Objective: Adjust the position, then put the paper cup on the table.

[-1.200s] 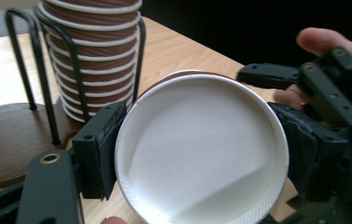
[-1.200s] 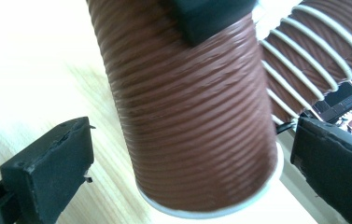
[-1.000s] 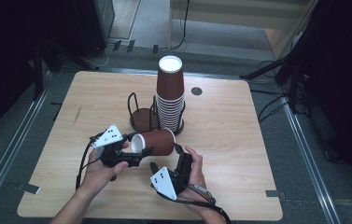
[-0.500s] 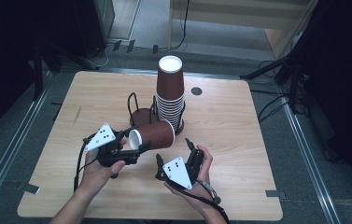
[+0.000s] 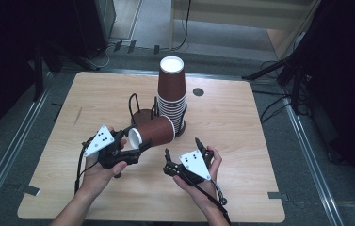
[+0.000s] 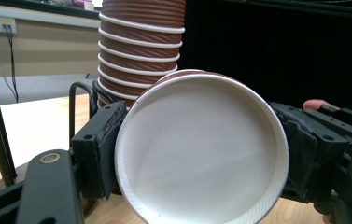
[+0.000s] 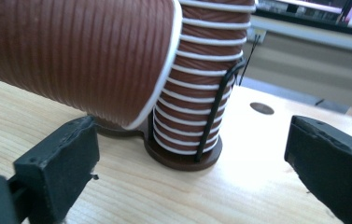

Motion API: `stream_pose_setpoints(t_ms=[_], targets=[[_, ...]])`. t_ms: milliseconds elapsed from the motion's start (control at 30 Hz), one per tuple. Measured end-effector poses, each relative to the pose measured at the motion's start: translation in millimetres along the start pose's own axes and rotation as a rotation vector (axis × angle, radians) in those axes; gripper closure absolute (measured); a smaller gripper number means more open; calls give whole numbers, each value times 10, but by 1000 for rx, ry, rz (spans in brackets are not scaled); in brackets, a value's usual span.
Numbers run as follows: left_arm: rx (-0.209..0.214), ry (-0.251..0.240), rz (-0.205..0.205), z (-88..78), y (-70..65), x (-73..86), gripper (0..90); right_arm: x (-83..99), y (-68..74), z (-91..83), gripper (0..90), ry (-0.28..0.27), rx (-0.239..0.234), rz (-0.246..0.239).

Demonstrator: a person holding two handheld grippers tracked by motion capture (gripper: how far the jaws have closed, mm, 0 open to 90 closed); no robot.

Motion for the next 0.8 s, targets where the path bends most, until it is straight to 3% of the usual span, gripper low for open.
stream_pose_setpoints(t_ms=[133, 300, 600, 700, 800], targets=[[-1, -21, -8, 15, -9, 4, 242, -11, -26, -23, 21, 37, 2, 46], [-4, -32, -1, 31, -26, 22, 242, -53, -111, -40, 13, 53, 31, 160], [-12, -69, -20, 58, -19, 51, 242, -105, -196, -92, 14, 78, 60, 419], [-10, -76, -22, 65, -32, 48, 242, -111, -197, -105, 44, 90, 83, 479], [-8, -75, -20, 73, -50, 51, 242, -127, -217, -98, 40, 105, 70, 580]])
Point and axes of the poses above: each handheld gripper's, and its own axes: z roughly forward along the jaws, x roughly out of its underside, y roughly to its left, the point moved 3 cm from there along z, roughly forward along the jaws, and after that the axes turned 15 degrees about -y, right-handed, at the moved point
